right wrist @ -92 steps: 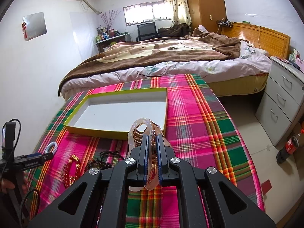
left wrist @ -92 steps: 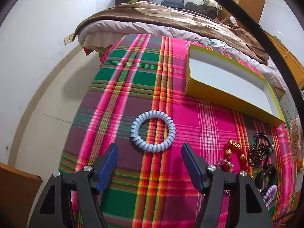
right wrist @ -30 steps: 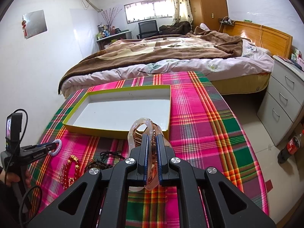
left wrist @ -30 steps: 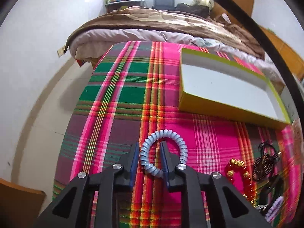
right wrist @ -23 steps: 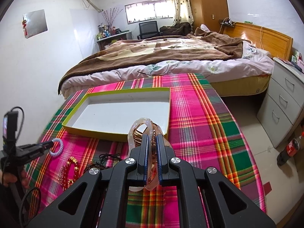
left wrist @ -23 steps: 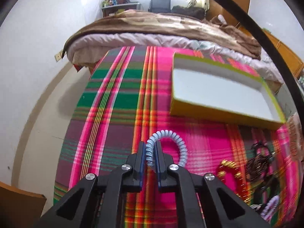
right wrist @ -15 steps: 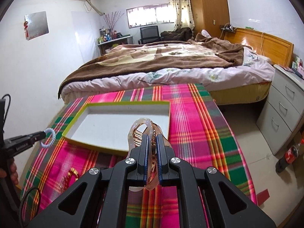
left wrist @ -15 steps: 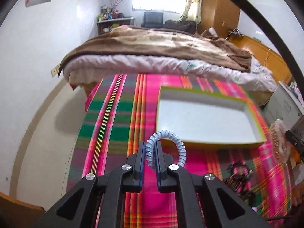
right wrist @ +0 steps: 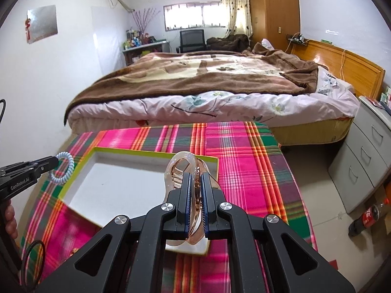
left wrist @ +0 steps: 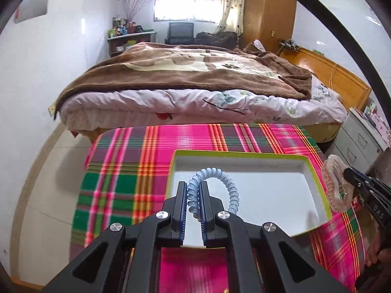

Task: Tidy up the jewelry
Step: 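Carry the coil hair tie and claw clip over the yellow box with both tools, then open the left tool to drop the coil tie while the right tool releases the clip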

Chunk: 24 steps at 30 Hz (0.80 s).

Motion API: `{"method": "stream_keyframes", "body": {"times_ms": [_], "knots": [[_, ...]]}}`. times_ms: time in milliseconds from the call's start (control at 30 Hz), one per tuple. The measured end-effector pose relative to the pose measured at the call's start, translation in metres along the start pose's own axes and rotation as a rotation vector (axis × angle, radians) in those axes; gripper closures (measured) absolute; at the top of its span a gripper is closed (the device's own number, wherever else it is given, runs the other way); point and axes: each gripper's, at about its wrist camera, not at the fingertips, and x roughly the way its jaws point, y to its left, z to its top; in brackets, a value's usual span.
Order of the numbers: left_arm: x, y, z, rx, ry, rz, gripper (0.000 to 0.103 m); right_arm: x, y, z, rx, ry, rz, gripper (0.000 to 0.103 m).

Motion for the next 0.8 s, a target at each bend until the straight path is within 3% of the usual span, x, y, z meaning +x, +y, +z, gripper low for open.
{"method": "stream_keyframes", "body": {"times_ms": [400,800], "knots": [[0.084,-0.009,0.016,0.001,0.102,-0.057,0.094,0.063,0.007,0.004,-0.028,0.097,-0.019,0.095],[0.107,-0.008,0.007,-0.012,0.158,-0.045,0.094,0.071,0.017,0.008,-0.074,0.097,-0.059,0.095]]}}
